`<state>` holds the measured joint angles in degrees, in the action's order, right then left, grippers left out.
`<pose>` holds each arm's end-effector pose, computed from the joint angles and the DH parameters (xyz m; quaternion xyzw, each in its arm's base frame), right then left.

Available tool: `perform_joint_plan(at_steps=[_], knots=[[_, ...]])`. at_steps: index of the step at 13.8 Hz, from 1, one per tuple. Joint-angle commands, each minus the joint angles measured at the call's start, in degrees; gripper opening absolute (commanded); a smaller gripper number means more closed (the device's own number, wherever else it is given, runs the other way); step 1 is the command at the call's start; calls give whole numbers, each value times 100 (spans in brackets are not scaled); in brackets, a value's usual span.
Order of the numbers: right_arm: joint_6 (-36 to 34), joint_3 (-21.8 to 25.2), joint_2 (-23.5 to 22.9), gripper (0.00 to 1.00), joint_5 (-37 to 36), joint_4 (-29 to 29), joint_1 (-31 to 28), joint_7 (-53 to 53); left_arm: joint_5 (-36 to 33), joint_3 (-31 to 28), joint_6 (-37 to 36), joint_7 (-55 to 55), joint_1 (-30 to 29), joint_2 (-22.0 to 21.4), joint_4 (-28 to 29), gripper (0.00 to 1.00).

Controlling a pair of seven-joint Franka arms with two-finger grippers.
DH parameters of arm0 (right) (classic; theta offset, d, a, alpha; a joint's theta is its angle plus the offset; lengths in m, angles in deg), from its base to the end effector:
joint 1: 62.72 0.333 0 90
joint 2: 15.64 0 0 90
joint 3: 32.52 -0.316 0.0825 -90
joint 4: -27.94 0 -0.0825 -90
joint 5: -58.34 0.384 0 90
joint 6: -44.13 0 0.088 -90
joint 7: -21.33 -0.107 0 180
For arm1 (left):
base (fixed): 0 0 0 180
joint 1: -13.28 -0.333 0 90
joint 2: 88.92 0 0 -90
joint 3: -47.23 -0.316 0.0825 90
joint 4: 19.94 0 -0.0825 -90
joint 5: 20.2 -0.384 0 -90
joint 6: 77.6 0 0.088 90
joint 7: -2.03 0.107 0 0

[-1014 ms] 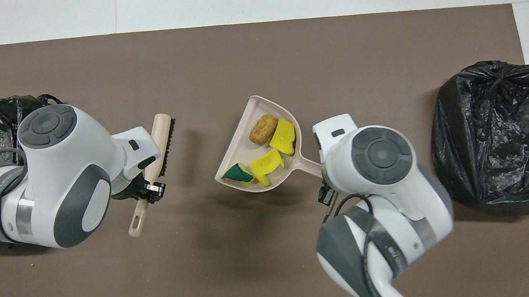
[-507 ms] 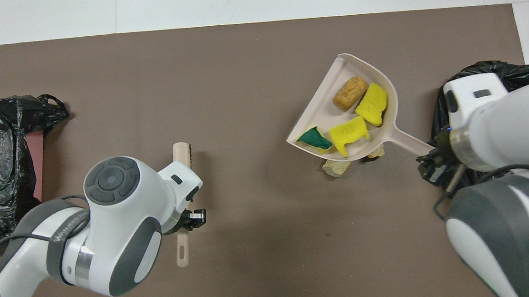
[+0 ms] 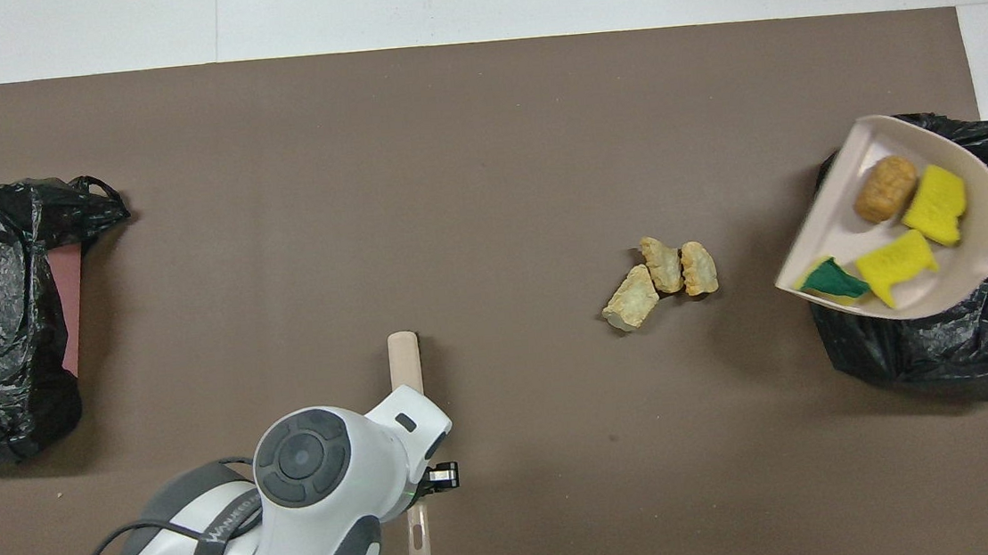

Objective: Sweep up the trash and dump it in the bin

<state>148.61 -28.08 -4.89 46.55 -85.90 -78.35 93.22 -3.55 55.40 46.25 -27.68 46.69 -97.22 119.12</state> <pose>0.4686 -0.1916 0.5485 0.8843 0.4575 -0.0582 0.0730 0.3340 -0.3112 0.3529 0.9926 -0.0135 -0.1094 0.0507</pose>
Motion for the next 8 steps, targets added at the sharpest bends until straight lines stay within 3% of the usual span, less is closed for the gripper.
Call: perform_joint_plan(at_steps=[1,2,3,5,8], knots=[[476,-109,-12,0,-638,-42,-624,885,102,-105,403,-430,280,-84,262,36],[547,-109,-12,0,-1049,-42,-696,1079,102,-105,377,-509,280,-75,236,94],[548,-109,-4,0,-1488,-68,-688,1116,102,-123,351,-623,271,-49,183,100],[583,-118,5,0,-2044,-104,-644,1134,84,-149,237,-545,140,21,-97,100],[724,-153,23,0,-2757,-174,-512,1134,-170,-141,-150,-230,-597,196,-746,100]])
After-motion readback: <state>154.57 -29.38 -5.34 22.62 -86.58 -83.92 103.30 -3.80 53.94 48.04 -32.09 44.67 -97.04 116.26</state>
